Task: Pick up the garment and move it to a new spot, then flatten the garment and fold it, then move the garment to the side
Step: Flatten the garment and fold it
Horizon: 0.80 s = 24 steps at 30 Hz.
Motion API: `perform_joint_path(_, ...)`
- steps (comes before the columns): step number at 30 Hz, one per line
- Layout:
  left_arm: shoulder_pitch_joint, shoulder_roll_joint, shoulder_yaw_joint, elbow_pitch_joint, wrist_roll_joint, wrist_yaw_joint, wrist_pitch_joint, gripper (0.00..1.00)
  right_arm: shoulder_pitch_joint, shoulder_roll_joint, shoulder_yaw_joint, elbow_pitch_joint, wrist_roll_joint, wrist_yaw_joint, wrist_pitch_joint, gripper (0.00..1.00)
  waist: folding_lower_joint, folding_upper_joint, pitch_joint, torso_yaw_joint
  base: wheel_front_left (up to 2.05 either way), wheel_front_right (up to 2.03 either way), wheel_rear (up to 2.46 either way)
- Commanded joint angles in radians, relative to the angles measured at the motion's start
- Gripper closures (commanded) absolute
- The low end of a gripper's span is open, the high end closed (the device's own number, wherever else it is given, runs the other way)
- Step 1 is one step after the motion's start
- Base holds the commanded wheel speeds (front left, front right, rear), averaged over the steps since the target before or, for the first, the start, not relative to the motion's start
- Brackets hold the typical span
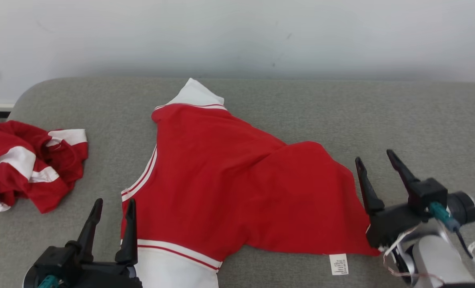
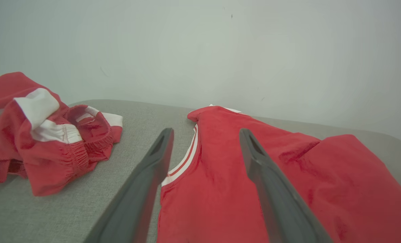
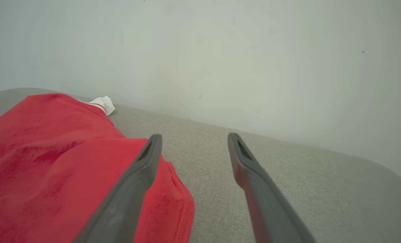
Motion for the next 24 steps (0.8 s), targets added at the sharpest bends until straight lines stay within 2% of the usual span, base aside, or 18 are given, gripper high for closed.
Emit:
perform_joint_path(1, -0.013, -0.007, 0.000, 0.006, 0.008, -0.005, -0.003, 0.00, -0.035, -0.012, 0.011, 0.030, 0.012, -0.002, 0.001, 0.00, -0.0001, 0.0000, 0.022, 0.031, 0.00, 0.00, 0.00)
perform_joint_path(10, -0.040, -0.041, -0.009, 0.041, 0.024, -0.034, -0.003, 0.00, -0.208, -0.061, 0.108, 0.346, 0.073, -0.002, 0.024, 0.00, -0.0001, 0.0000, 0.049, 0.104, 0.00, 0.00, 0.00)
perform_joint_path(19, -0.031, -0.055, 0.009, 0.053, 0.035, -0.044, -0.003, 0.00, -0.233, -0.048, 0.164, 0.544, 0.156, -0.002, 0.019, 0.00, -0.0001, 0.0000, 0.044, 0.111, 0.00, 0.00, 0.00)
perform_joint_path(20, -0.029, -0.056, 0.014, 0.054, 0.035, -0.045, -0.003, 0.00, -0.233, -0.040, 0.175, 0.558, 0.170, -0.002, 0.023, 0.18, -0.0001, 0.0000, 0.041, 0.105, 0.00, 0.00, 0.00)
perform_joint_path(22, -0.027, -0.058, 0.019, 0.055, 0.039, -0.048, -0.003, 0.00, -0.237, -0.033, 0.200, 0.578, 0.203, -0.002, 0.030, 1.00, -0.0001, 0.0000, 0.038, 0.095, 0.00, 0.00, 0.00)
perform_joint_path(24, -0.029, -0.060, 0.021, 0.057, 0.038, -0.050, -0.003, 0.00, -0.243, -0.031, 0.221, 0.589, 0.233, -0.002, 0.027, 1.00, -0.0001, 0.0000, 0.034, 0.083, 0.00, 0.00, 0.00)
